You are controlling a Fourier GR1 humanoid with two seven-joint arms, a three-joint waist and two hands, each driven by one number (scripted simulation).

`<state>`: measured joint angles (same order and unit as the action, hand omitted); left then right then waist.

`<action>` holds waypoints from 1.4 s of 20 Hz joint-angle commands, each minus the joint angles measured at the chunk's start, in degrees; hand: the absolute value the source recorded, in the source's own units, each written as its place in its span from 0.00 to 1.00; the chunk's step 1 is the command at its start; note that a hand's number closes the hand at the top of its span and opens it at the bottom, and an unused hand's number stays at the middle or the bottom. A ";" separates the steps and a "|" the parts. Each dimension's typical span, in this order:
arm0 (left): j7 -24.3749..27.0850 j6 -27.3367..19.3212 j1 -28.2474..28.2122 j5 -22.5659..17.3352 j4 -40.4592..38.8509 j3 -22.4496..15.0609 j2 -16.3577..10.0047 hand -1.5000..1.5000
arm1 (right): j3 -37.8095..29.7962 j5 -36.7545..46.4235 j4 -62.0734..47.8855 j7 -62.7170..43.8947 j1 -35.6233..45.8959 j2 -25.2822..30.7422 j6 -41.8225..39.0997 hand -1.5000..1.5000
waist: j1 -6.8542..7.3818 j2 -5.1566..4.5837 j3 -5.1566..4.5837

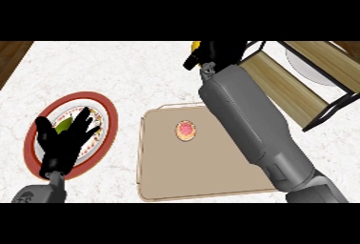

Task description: Pick the lemon from the tray and place it in the tiered shelf

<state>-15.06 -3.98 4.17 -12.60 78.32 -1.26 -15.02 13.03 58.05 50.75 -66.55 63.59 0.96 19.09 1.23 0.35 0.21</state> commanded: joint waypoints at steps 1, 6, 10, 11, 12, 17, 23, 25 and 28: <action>-3.16 -0.64 0.19 -0.14 -0.80 -0.20 0.28 0.50 | -1.89 7.83 -0.93 -17.16 9.20 0.26 -0.29 1.00 | -1.04 0.28 -0.36; -1.38 -1.17 -2.67 1.00 -0.10 -0.43 0.59 0.50 | -7.31 12.99 -1.78 -18.62 15.70 -0.06 -6.66 1.00 | -1.23 0.36 -0.34; -1.65 0.66 -3.48 -0.31 1.09 0.71 -0.81 0.50 | -9.19 15.30 -0.66 -18.66 16.94 3.27 -9.68 1.00 | -1.44 0.25 -0.27; -1.57 0.15 -3.22 -0.41 0.24 0.74 -0.04 0.50 | -12.22 14.49 -2.18 -17.20 20.06 6.30 -11.11 1.00 | -1.21 0.04 -0.30; -1.11 0.41 -1.86 -0.23 -0.67 0.78 -0.02 0.50 | -12.47 15.04 -1.33 -16.79 20.75 6.47 -11.95 1.00 | -1.67 0.04 -0.30; -1.85 0.92 -2.55 -0.91 0.39 0.68 0.35 0.50 | -17.10 16.88 -2.75 -14.32 23.89 11.18 -13.87 1.00 | -1.29 -0.13 -0.28; 0.64 1.71 -6.01 -0.03 1.04 0.25 0.52 0.50 | -20.99 17.81 -3.10 -9.56 24.85 15.75 -17.65 1.00 | -0.89 -0.11 -0.27; -1.41 0.62 -2.11 0.10 0.25 0.80 0.57 0.50 | -23.40 16.79 -3.92 -5.65 23.24 17.97 -14.73 1.00 | -1.03 -0.41 -0.24; 0.29 -0.08 -0.60 1.21 -2.55 0.76 1.63 0.50 | -25.84 14.66 -3.76 -3.57 24.91 19.61 -19.29 1.00 | -1.42 -0.38 -0.27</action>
<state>-15.05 -3.84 2.29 -12.24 79.96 -0.08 -14.54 -10.20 74.09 47.82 -65.58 86.72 18.49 4.46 -0.01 0.36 0.30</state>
